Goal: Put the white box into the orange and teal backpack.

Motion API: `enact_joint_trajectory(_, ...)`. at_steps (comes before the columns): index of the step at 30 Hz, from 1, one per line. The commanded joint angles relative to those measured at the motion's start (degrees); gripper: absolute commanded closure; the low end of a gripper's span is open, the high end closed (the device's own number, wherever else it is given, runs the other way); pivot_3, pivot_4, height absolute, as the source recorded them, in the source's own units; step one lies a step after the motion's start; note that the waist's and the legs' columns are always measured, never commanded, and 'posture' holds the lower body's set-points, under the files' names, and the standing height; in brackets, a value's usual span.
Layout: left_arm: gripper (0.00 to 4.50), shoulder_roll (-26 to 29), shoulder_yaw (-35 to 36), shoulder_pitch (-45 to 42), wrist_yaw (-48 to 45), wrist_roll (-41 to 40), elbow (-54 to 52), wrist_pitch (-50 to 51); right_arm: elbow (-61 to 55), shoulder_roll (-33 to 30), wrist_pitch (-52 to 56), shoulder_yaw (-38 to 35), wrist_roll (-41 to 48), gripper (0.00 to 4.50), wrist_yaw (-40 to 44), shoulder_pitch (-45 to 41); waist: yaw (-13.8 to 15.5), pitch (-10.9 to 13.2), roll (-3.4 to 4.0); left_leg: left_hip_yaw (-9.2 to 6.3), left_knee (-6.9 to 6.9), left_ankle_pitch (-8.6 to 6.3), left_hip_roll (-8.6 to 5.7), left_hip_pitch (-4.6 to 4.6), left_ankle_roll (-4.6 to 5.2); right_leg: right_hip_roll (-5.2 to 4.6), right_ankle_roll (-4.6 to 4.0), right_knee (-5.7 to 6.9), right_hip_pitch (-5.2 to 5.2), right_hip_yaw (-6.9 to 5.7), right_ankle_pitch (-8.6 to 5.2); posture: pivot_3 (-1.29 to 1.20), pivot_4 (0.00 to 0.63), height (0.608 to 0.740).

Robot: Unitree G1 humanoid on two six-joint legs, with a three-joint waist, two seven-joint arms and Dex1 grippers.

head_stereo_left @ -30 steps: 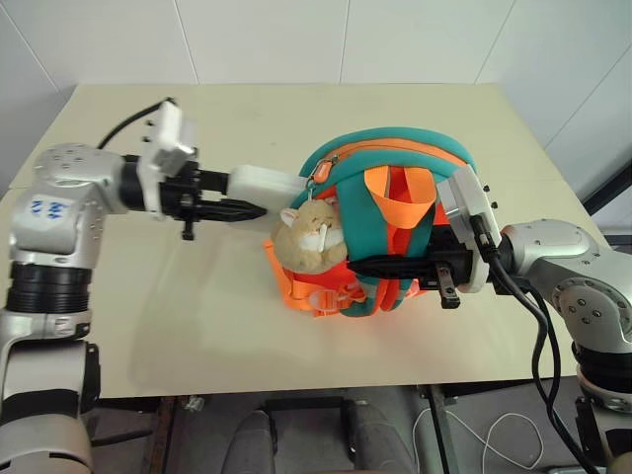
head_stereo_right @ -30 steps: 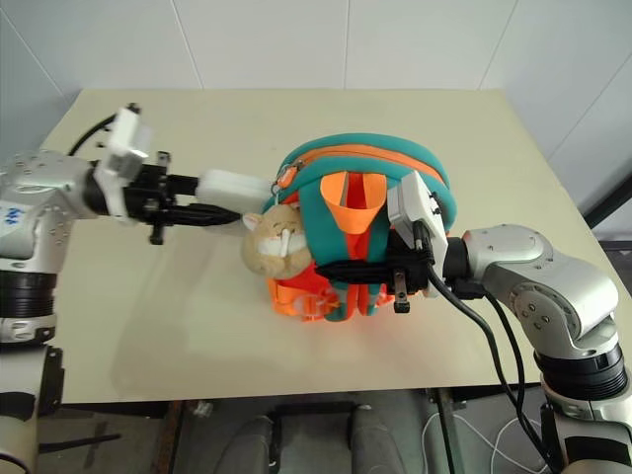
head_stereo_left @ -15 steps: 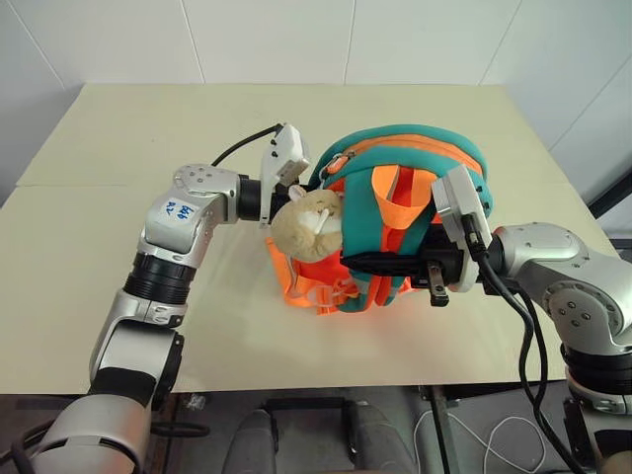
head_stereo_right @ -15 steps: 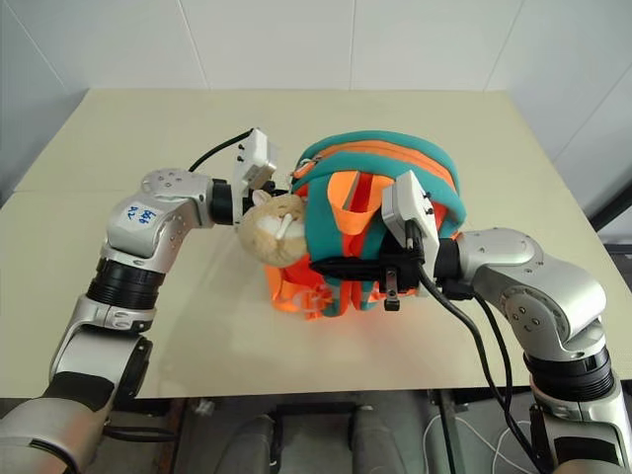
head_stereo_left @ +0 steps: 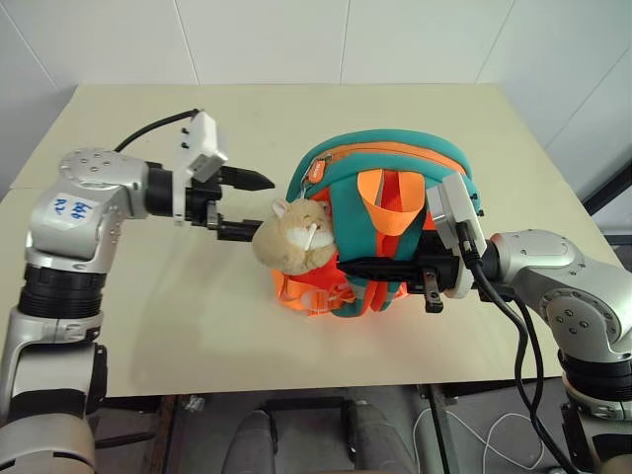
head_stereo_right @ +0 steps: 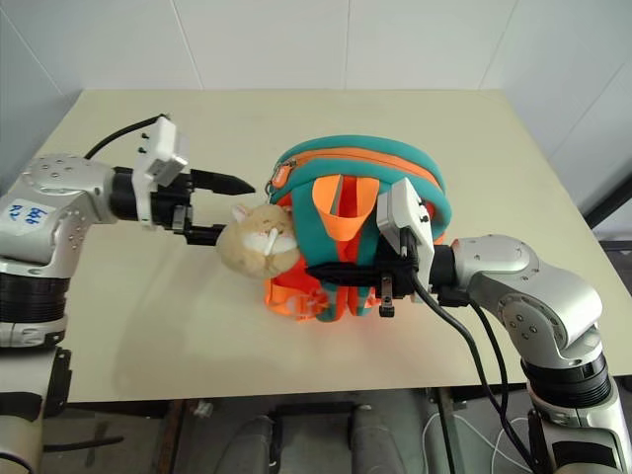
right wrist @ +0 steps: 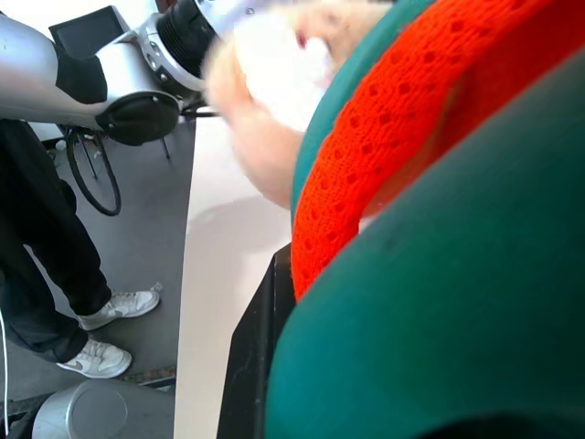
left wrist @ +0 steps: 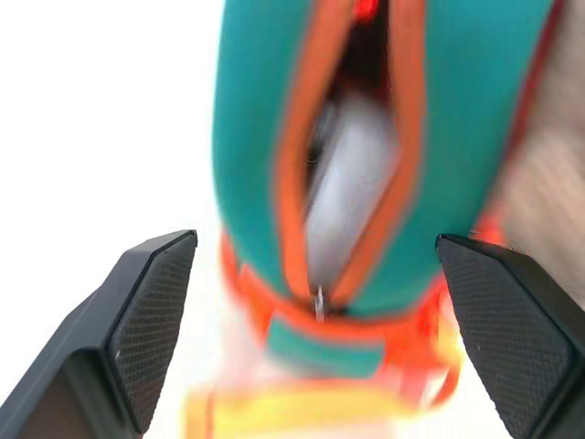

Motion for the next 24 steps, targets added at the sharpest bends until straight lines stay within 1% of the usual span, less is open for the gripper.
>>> enact_joint_trajectory(1, 0.03, -0.1, 5.2, 1.0, 3.0, -1.9, -2.9, -2.1, -0.3, 0.5, -1.1, 0.1, 0.2, 4.50, 0.8, -1.2, 0.2, 0.0, 0.00, -0.01, 0.01, 0.00, 0.00, -0.01, 0.00, 0.00, 0.00, -0.01, 0.00, -0.01, 0.00, 0.00, 0.150, 0.740)
enact_joint_trajectory(3, 0.03, -0.4, 7.1, 1.8, 3.9, -3.5, -4.4, -1.7, 0.0, 0.5, -1.2, 0.2, 0.1, 4.50, 1.1, -1.5, 0.3, 0.0, 0.00, 0.00, 0.01, 0.00, 0.00, -0.01, 0.00, 0.00, 0.00, -0.02, 0.00, 0.00, 0.00, 0.00, 0.150, 0.740)
enact_joint_trajectory(8, 0.03, 1.1, 12.4, 5.4, 5.7, -11.7, -13.3, 6.5, 0.0, 0.3, -1.4, 0.4, -0.2, 4.50, 1.3, -1.4, -0.1, 0.0, 0.00, 0.01, -0.04, -0.01, 0.01, -0.01, 0.00, 0.00, 0.01, 0.00, -0.01, 0.01, 0.00, 0.00, 0.150, 0.740)
enact_joint_trajectory(13, 0.03, 3.1, 16.1, 8.8, 8.5, -17.1, -18.9, 12.1, -0.2, 0.0, -1.3, 0.1, -0.2, 4.50, 1.2, -1.1, -0.3, 0.0, 0.00, -0.01, -0.03, -0.01, 0.02, 0.02, 0.00, 0.01, 0.02, 0.04, -0.01, 0.00, -0.01, 0.00, 0.150, 0.740)
enact_joint_trajectory(16, 0.03, 3.2, 18.5, 9.9, 10.2, -21.7, -22.2, 14.9, -0.3, -0.3, -1.1, -0.1, 0.0, 4.50, 1.2, -0.7, -0.3, 0.0, -0.01, 0.00, 0.01, 0.00, 0.01, 0.02, 0.00, 0.01, 0.02, 0.02, 0.00, 0.01, -0.01, 0.00, 0.150, 0.740)
enact_joint_trajectory(19, 0.03, 2.3, 18.7, 9.4, 12.3, -26.0, -25.0, 17.1, -0.3, -0.4, -1.0, -0.1, 0.0, 4.50, 1.3, -0.6, -0.2, 0.0, 0.00, 0.00, 0.01, 0.00, 0.01, 0.02, 0.00, 0.01, 0.02, 0.02, 0.00, 0.01, -0.01, 0.00, 0.150, 0.740)
enact_joint_trajectory(22, 0.03, 1.8, 17.0, 9.8, 13.7, -28.5, -27.0, 18.4, 0.0, -0.4, -1.2, 0.1, -0.2, 4.50, 1.5, -0.8, -0.2, 0.0, 0.00, -0.01, 0.01, 0.00, 0.01, 0.02, 0.00, 0.01, 0.02, 0.02, 0.00, 0.01, -0.01, 0.00, 0.150, 0.740)
enact_joint_trajectory(24, 0.03, 1.2, 14.4, 10.6, 14.7, -28.6, -28.1, 18.9, 0.2, -0.1, -1.3, 0.4, -0.4, 4.50, 1.6, -1.1, -0.2, 0.0, -0.01, -0.01, 0.01, 0.00, 0.01, 0.02, 0.00, 0.01, 0.02, 0.02, 0.00, 0.01, -0.01, 0.00, 0.150, 0.740)
